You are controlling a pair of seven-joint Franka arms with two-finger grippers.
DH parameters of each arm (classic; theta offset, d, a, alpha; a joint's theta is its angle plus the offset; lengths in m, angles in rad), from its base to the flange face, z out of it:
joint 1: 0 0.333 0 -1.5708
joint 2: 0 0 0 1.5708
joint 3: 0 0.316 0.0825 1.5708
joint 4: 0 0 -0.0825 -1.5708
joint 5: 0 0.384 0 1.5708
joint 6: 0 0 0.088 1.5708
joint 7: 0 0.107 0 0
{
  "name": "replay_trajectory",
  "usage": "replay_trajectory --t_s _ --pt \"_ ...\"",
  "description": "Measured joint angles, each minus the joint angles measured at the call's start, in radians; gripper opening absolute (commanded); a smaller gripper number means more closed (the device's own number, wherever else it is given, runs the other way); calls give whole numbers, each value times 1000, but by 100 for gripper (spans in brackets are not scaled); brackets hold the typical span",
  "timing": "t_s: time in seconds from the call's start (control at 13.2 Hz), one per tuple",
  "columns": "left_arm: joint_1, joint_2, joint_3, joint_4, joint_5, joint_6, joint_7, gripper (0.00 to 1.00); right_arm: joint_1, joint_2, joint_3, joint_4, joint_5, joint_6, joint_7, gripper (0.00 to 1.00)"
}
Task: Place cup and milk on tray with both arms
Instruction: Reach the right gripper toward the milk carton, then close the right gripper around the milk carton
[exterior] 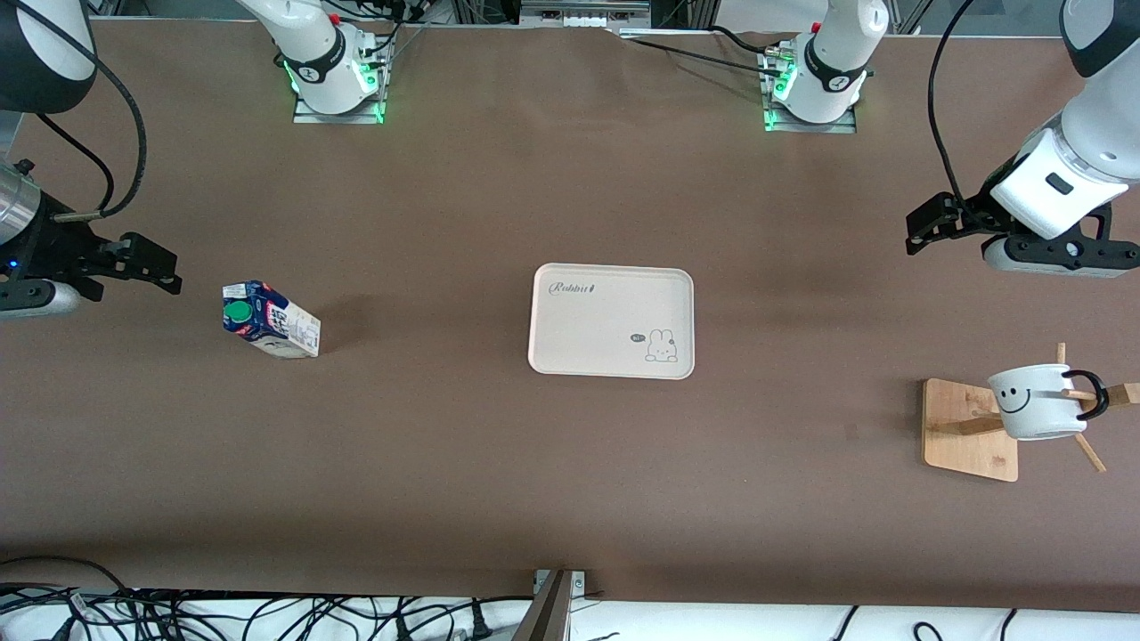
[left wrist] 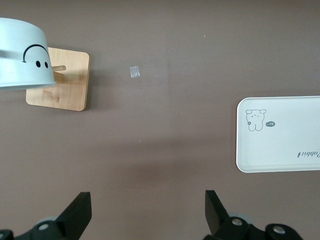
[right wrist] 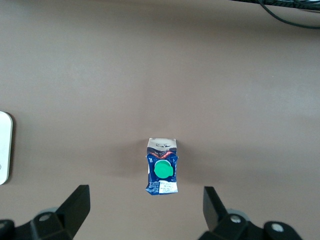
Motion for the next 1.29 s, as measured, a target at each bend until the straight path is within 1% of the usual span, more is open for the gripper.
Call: replay_trajectory --t_s 0.53,0.83,0.99,1.06,1.29 --pt "0 3 0 0 0 0 0 100 -1 2 -1 0 0 1 0 100" --pt "0 3 0 0 0 0 0 100 -1 34 -2 -2 -3 22 0 100" --pt "0 4 0 0 0 0 0 100 -1 86 -2 -5 -34 45 0 100" --pt "0 4 0 1 0 0 0 100 0 126 -2 -9 -49 52 0 100" --pt "0 6 0 1 0 0 0 100 2 245 -1 -24 -53 115 0 100"
